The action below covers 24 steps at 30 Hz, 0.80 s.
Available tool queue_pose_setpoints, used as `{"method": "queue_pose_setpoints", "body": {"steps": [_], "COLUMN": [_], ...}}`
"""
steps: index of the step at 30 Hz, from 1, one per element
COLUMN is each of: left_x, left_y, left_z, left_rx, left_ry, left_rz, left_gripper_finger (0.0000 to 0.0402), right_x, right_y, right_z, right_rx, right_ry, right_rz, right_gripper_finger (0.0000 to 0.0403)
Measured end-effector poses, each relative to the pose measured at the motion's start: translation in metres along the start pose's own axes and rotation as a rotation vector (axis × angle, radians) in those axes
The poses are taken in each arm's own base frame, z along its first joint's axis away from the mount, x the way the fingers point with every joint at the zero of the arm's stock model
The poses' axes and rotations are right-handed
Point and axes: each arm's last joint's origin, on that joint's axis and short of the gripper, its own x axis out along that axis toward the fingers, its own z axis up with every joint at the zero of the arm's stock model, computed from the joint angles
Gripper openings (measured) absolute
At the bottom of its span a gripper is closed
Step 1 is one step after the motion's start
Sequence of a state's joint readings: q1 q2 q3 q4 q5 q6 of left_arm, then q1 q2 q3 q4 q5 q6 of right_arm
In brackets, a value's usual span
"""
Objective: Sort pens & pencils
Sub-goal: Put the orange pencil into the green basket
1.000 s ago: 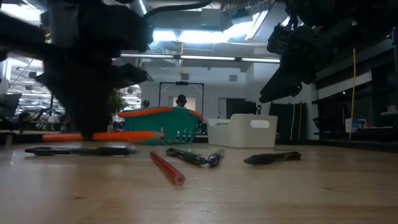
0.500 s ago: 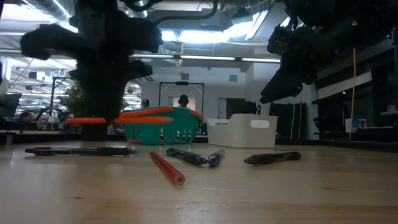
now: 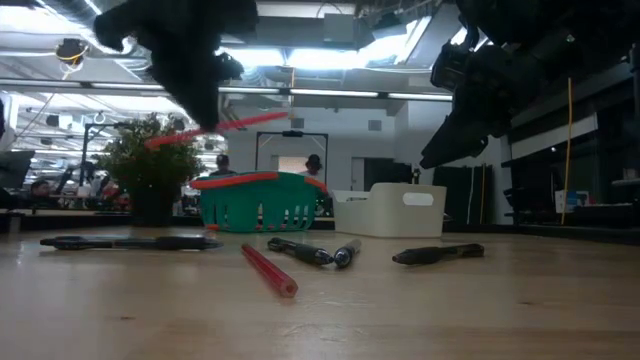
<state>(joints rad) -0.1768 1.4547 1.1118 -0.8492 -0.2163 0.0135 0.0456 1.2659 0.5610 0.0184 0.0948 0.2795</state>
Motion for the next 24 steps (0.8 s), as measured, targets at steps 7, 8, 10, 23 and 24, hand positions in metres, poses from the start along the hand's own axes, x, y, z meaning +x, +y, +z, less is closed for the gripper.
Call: {"method": "queue_pose_setpoints", "body": {"steps": [7, 8, 10, 23, 24], "left_x": [-0.021, -0.021, -0.021, -0.014, -0.014], "left_y": [0.014, 0.017, 0.021, 0.062, 0.066], "left_z": [-0.004, -0.005, -0.005, -0.012, -0.013], "left_rx": [-0.022, -0.019, -0.006, -0.011, -0.015], "left_ry": [-0.076, -0.076, -0.072, -0.025, -0.020], "left_rz": [0.026, 0.031, 0.039, 0.127, 0.133], "left_gripper_finger": [0.0016, 0.0016, 0.0016, 0.0016, 0.0016], "right_x": [0.000, 0.000, 0.000, 0.000, 0.000], "right_y": [0.000, 0.000, 0.000, 0.000, 0.000], "right_z": [0.000, 0.000, 0.000, 0.000, 0.000], "right_rx": [0.000, 0.000, -0.001, -0.004, -0.004], "right_ry": [0.004, 0.004, 0.004, 0.005, 0.005], "right_rz": [-0.001, -0.001, -0.001, -0.001, -0.001], "right_gripper_finger": [0.0180, 0.0180, 0.0180, 0.0180, 0.0180]}}
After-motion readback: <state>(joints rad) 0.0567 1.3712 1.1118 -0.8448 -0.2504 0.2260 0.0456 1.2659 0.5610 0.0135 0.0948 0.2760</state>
